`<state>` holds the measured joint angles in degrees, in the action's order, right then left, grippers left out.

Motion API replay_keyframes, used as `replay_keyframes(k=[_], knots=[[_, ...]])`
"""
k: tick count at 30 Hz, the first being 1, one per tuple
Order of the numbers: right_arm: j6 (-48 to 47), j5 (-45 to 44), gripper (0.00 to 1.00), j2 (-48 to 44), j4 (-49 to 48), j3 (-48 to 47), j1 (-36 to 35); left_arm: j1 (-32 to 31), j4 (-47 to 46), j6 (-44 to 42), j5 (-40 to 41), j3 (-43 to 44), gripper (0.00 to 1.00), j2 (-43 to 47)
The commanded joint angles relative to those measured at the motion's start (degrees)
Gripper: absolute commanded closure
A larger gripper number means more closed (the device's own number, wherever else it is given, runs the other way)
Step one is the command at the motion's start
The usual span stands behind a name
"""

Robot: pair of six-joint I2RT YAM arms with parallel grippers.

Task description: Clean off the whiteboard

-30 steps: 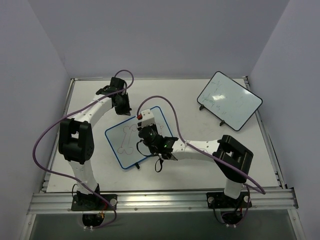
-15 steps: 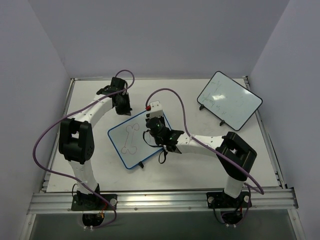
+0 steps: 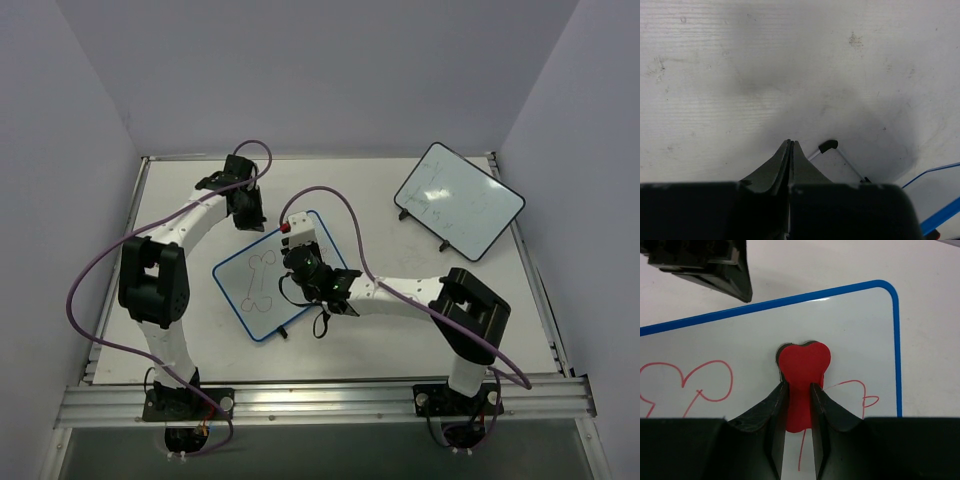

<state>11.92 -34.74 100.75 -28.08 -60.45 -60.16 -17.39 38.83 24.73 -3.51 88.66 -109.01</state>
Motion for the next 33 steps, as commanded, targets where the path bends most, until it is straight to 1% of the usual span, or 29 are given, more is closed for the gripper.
replay_keyframes(k=[1, 7, 12, 23, 33], knots=[[0.38, 0.99, 0.8, 0.85, -0.84, -1.78, -2.24, -0.54, -1.12, -1.0, -0.45, 1.6, 0.96, 0.38], [0.03, 1.34, 0.8, 1.73, -0.84, -3.1, -4.96, -0.89, -1.12, -1.0, -0.45, 1.6, 0.96, 0.29], [0.29, 1.17, 0.8, 1.38, -1.02, -2.14, -5.14, -1.07, -1.12, -1.0, -0.36, 1.51, 0.96, 0.38], [1.88, -0.32, 0.8, -4.59, -1.46, 4.81, 1.71, -1.25, -1.12, -1.44, 0.08, 1.34, 0.96, 0.55], [2.67, -1.38, 0.8, -8.2, -1.28, 8.68, 4.79, -1.69, -1.91, -1.27, 0.61, 0.2, 0.96, 0.82]])
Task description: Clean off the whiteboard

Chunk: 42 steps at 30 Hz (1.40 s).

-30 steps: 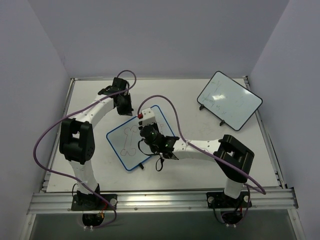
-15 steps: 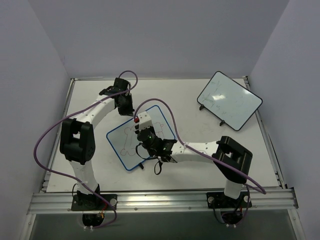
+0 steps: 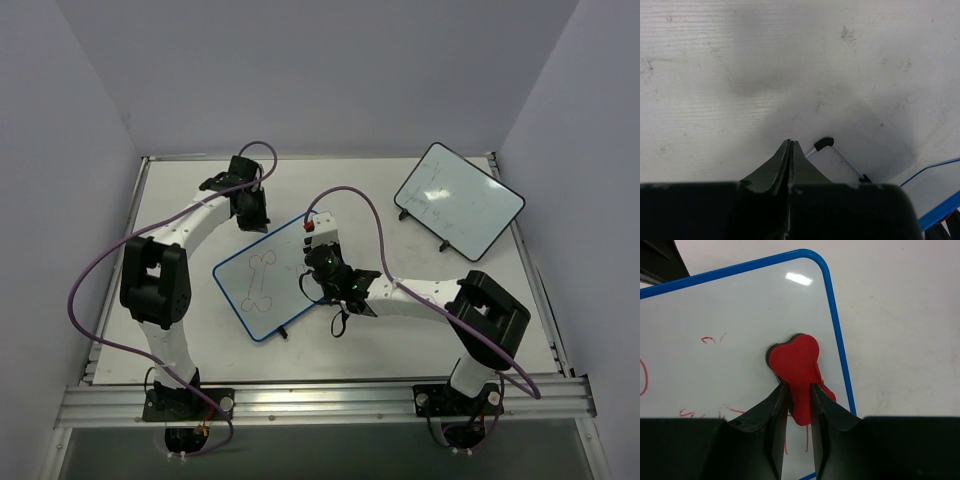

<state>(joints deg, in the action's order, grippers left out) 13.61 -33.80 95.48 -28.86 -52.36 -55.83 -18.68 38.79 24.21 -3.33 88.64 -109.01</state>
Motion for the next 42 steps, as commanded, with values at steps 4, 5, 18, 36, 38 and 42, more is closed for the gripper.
replay_keyframes(k=[4, 5, 18, 36, 38, 42], knots=[[0.81, -1.18, 0.8, -2.32, -1.46, 0.33, 0.46, -0.57, -2.13, -0.65, 0.43, 0.04, 0.96, 0.73], [0.63, -0.66, 0.8, -2.14, -1.55, 0.07, 0.55, -0.66, -2.13, -0.65, 0.52, 0.04, 0.96, 0.73], [-2.09, 1.72, 0.81, 4.44, 1.61, -11.27, -2.61, -1.19, -2.31, -0.83, 0.87, -0.31, 0.96, 1.08], [-1.74, 2.68, 0.65, -1.25, 3.55, -10.04, -4.02, -1.28, -2.4, -0.74, 0.78, -0.22, 0.95, 1.08], [-1.92, 3.3, 0.64, -2.66, 4.69, -9.61, -3.06, -1.36, -2.4, -0.74, 0.7, -0.22, 0.95, 0.82], [-1.74, 6.9, 0.63, -7.22, 5.04, -6.97, 1.06, -1.36, -2.4, -0.65, 0.78, -0.22, 0.95, 0.82]])
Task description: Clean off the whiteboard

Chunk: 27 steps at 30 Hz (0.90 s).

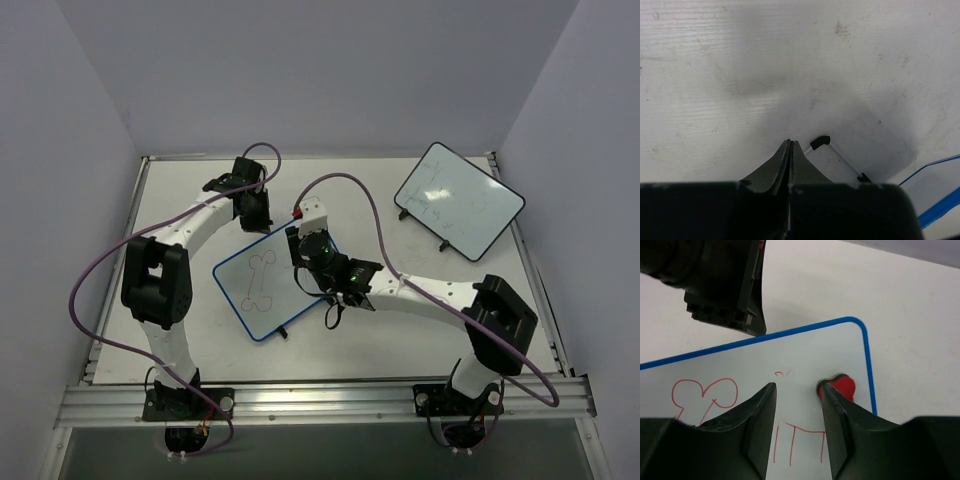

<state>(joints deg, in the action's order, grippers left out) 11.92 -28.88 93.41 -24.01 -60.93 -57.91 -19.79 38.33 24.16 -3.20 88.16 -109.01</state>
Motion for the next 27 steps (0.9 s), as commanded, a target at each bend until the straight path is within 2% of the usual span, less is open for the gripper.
replay_keyframes(k=[1, 4, 11, 20, 27], knots=[[0.12, 5.73, 0.62, -5.86, 0.19, 2.21, 4.46, -0.25, -1.85, -0.61, 0.65, 0.17, 0.95, 0.82], [0.29, 11.99, 0.62, -7.53, 0.11, 4.14, 9.64, -0.25, -1.85, -0.61, 0.57, 0.26, 0.95, 0.82], [-1.02, 22.72, 0.6, -8.94, -2.09, 8.8, 14.84, -0.25, -2.03, -0.61, 0.3, 0.26, 0.94, 0.73], [-0.59, 25.1, 0.56, -10.09, -6.14, 13.64, 15.11, -0.25, -2.03, -0.61, 0.3, 0.17, 0.94, 0.82], [-1.11, 25.81, 0.55, -8.77, -7.19, 13.82, 15.11, -0.25, -2.12, -0.7, 0.3, 0.0, 0.94, 0.82]])
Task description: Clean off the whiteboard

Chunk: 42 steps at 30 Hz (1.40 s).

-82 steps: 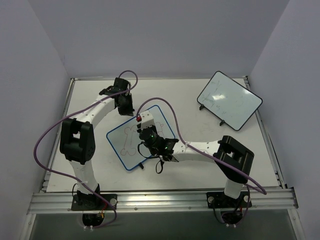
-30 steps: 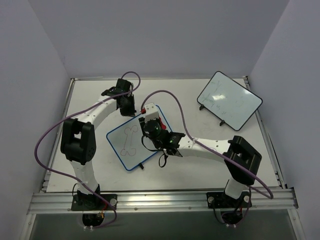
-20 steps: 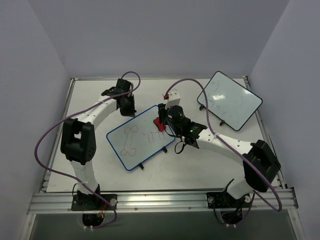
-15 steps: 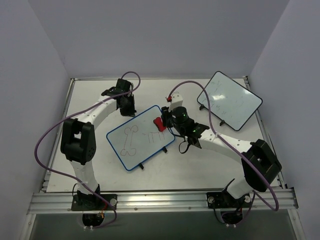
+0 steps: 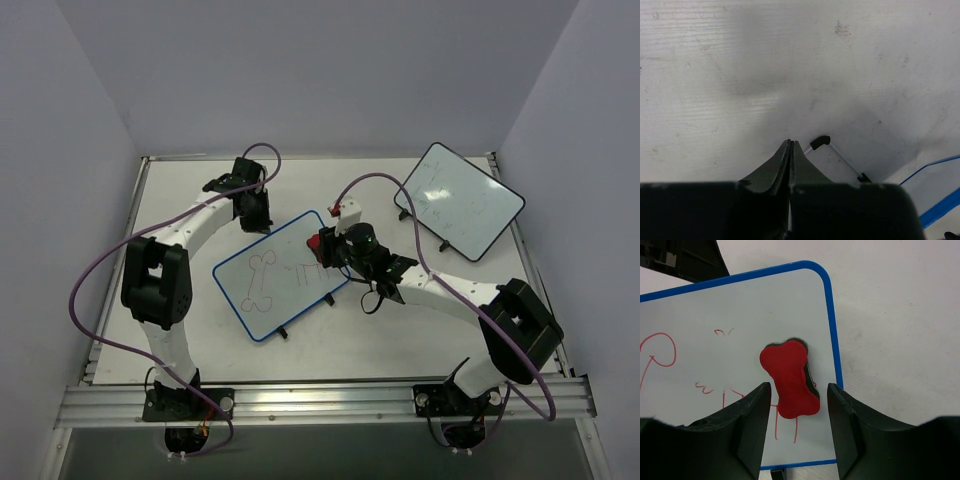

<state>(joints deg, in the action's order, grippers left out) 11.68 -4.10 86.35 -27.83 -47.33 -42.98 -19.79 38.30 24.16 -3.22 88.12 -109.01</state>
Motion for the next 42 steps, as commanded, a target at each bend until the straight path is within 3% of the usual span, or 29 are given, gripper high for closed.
replay_keyframes(k=[1, 42], knots=[[-1.05, 1.2, 0.55, -1.53, -3.45, 0.13, 0.09, -0.25, -2.09, -0.7, 0.41, 0.04, 0.94, 0.91], [-6.67, -1.09, 0.6, 7.52, -1.61, -5.67, -2.02, -0.16, -2.0, -0.78, 0.24, -0.05, 0.94, 0.47]])
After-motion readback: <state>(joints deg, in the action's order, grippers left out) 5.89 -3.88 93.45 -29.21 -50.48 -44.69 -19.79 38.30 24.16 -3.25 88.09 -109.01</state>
